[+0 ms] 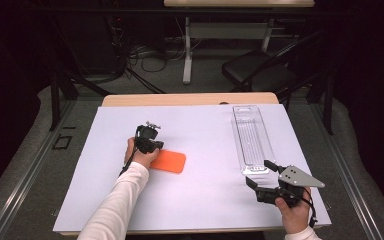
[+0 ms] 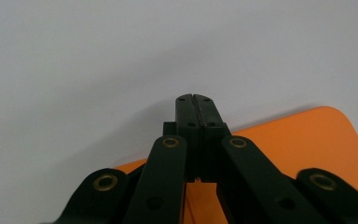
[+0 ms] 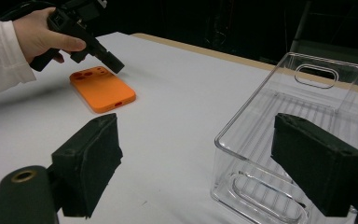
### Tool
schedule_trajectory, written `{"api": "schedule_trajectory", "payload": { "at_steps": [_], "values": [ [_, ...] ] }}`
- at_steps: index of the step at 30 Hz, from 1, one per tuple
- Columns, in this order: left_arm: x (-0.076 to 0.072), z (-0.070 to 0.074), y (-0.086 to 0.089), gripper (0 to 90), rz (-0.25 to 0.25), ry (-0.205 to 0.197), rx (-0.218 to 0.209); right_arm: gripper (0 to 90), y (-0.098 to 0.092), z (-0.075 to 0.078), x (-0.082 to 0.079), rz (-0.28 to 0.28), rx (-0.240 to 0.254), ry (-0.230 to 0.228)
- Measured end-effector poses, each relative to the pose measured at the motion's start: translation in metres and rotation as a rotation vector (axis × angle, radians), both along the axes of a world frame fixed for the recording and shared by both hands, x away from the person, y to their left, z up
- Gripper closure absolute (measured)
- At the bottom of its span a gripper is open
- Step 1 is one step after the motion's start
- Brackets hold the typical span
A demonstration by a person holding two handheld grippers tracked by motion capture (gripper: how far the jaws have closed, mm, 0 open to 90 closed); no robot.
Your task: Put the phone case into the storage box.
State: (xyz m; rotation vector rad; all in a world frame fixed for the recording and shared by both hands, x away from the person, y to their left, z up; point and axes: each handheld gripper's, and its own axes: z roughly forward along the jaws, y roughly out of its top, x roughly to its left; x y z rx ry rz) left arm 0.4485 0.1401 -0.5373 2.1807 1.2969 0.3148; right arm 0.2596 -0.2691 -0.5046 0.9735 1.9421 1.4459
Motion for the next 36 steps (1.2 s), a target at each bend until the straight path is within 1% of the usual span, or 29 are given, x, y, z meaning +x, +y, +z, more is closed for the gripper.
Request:
{"api": "schedule_trajectory", "payload": {
  "at_steps": [11,15,19,25,29,34,36],
  "values": [
    [0.002,-0.004,0.002,90.0,0.005,0.007,0.025,15.1,0.000,0.000,0.001,0.003,0.001,-0.003],
    [0.003,-0.005,0.003,90.0,0.006,0.013,0.028,15.2,-0.001,0.000,0.001,0.003,0.000,-0.002],
    [0.003,-0.004,0.005,90.0,0.005,0.008,0.046,15.1,-0.001,0.000,0.001,0.004,0.005,0.005],
    [0.004,-0.004,0.007,90.0,0.000,0.015,0.042,15.1,-0.001,-0.001,0.000,0.006,0.008,0.004],
    [0.003,-0.004,0.008,90.0,-0.002,0.023,0.052,15.2,-0.001,-0.001,0.001,0.008,0.001,0.004],
    [0.001,-0.003,0.014,90.0,-0.003,0.031,0.058,15.2,-0.001,-0.001,0.001,0.006,0.004,0.008],
    [-0.001,-0.003,0.017,90.0,-0.004,0.035,0.051,15.2,-0.001,-0.001,0.001,0.006,0.006,0.006]
  ]
}}
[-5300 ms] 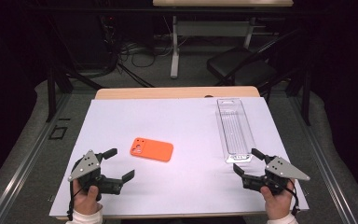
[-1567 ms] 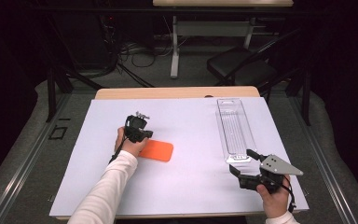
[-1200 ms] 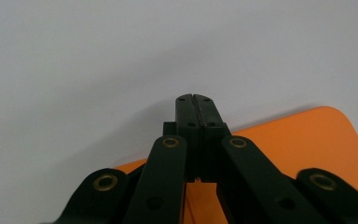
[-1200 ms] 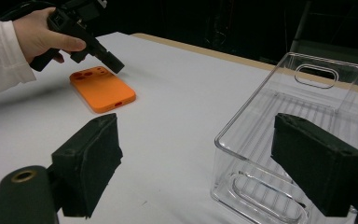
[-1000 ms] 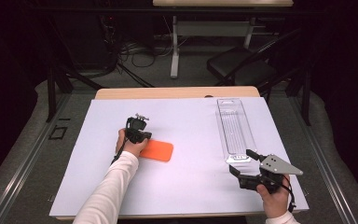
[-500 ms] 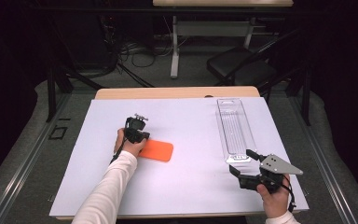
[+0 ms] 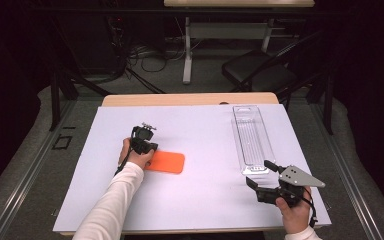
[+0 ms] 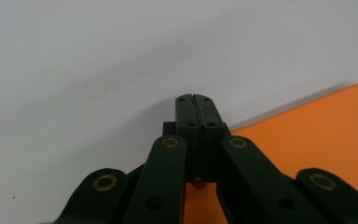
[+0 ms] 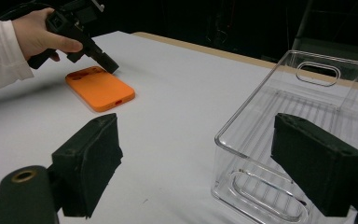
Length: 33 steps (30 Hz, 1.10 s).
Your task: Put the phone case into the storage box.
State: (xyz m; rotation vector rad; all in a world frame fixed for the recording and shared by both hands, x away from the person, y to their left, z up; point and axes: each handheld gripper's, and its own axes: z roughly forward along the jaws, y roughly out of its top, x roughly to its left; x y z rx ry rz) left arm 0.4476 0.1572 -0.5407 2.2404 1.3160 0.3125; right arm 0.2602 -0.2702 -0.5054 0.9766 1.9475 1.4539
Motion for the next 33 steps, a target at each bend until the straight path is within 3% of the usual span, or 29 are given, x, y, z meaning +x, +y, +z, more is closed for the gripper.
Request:
{"api": "schedule_trajectory", "payload": {
  "at_steps": [4,10,14,22,33],
  "values": [
    [-0.005,-0.001,0.007,90.0,0.009,0.005,-0.031,15.2,0.000,0.000,0.000,0.000,-0.003,0.002],
    [-0.015,-0.001,0.011,90.0,-0.002,0.002,-0.016,15.3,0.001,0.000,0.001,0.003,-0.007,0.003],
    [-0.022,-0.001,0.016,90.0,-0.007,0.009,-0.030,15.3,0.001,0.000,0.001,0.003,-0.004,0.005],
    [-0.036,-0.003,0.026,90.0,-0.010,0.023,-0.078,15.4,0.000,-0.001,0.001,0.001,-0.001,0.006],
    [-0.057,-0.002,0.028,90.0,-0.052,0.016,-0.046,15.3,0.000,0.000,0.001,0.001,0.002,0.006]
  ]
}}
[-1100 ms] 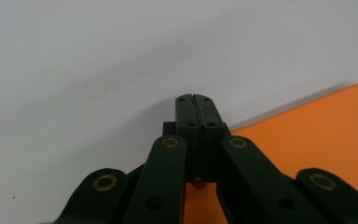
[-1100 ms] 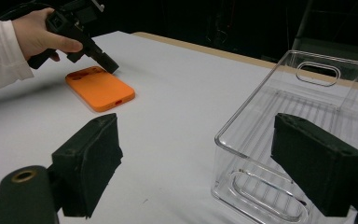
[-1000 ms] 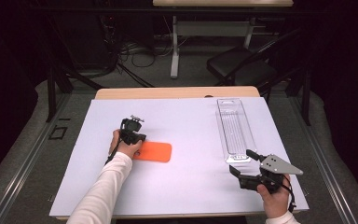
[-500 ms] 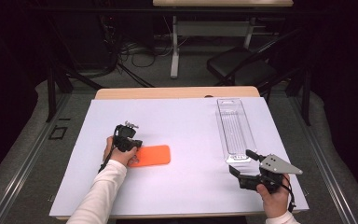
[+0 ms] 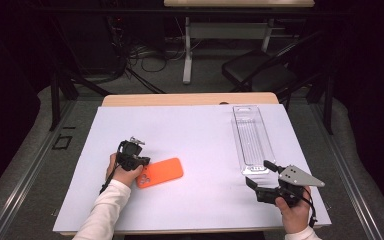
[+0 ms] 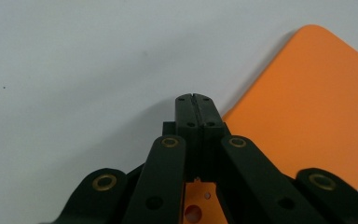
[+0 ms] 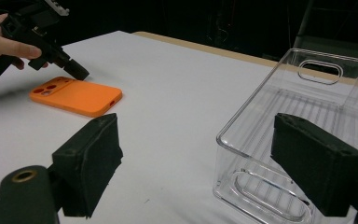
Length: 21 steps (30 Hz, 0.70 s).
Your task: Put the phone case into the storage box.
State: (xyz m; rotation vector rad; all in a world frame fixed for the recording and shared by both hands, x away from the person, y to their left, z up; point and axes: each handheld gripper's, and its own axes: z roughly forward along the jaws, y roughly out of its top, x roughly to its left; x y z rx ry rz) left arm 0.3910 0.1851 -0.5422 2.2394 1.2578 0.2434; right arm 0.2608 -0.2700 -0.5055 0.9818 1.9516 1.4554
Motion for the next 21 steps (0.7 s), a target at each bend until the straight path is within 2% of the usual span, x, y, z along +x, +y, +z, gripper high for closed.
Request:
{"api": "schedule_trajectory", "payload": {
  "at_steps": [4,8,16,21],
  "values": [
    [-0.012,0.002,0.000,90.0,-0.027,-0.001,0.026,15.3,-0.001,0.000,0.000,0.000,0.003,0.001],
    [-0.019,0.002,0.000,90.0,-0.044,0.003,0.028,15.4,0.000,0.000,0.000,0.000,0.005,-0.001],
    [-0.030,0.002,0.001,90.0,-0.061,0.011,0.023,15.4,0.000,0.000,0.001,0.002,0.008,0.001],
    [-0.032,0.002,0.000,90.0,-0.071,0.003,0.037,15.4,-0.001,0.000,0.001,0.002,0.007,0.000]
  ]
}}
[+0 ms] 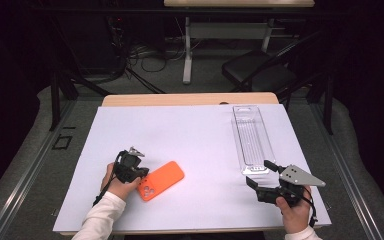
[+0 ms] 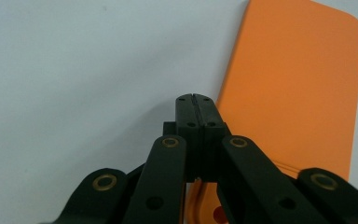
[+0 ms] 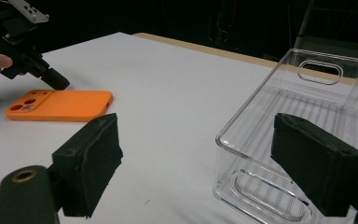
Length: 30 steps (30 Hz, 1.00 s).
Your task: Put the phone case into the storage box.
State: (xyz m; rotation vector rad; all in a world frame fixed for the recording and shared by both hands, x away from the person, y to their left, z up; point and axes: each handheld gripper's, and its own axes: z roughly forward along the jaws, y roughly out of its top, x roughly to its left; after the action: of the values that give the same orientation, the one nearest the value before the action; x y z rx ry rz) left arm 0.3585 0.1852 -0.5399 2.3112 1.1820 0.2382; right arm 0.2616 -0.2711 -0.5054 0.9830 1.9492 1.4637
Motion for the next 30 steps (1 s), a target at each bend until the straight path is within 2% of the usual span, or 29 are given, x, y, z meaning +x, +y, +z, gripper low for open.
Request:
{"api": "schedule_trajectory", "payload": {
  "at_steps": [14,22,26,28,30],
  "values": [
    [0.001,-0.001,0.003,88.7,0.002,0.000,-0.021,15.4,0.000,0.000,0.000,-0.001,-0.006,-0.001],
    [-0.002,0.009,0.008,80.8,0.020,-0.039,-0.079,15.5,-0.003,0.000,0.000,-0.004,-0.006,-0.003],
    [-0.004,0.013,0.011,73.2,0.026,-0.050,-0.123,15.6,-0.003,0.000,0.001,-0.003,-0.001,-0.005],
    [-0.005,0.015,0.011,67.7,0.026,-0.061,-0.135,15.6,-0.003,0.000,0.000,-0.003,-0.004,-0.003],
    [-0.005,0.017,0.011,65.9,0.021,-0.070,-0.145,15.6,-0.003,0.000,0.000,-0.002,-0.006,-0.002]
  ]
}}
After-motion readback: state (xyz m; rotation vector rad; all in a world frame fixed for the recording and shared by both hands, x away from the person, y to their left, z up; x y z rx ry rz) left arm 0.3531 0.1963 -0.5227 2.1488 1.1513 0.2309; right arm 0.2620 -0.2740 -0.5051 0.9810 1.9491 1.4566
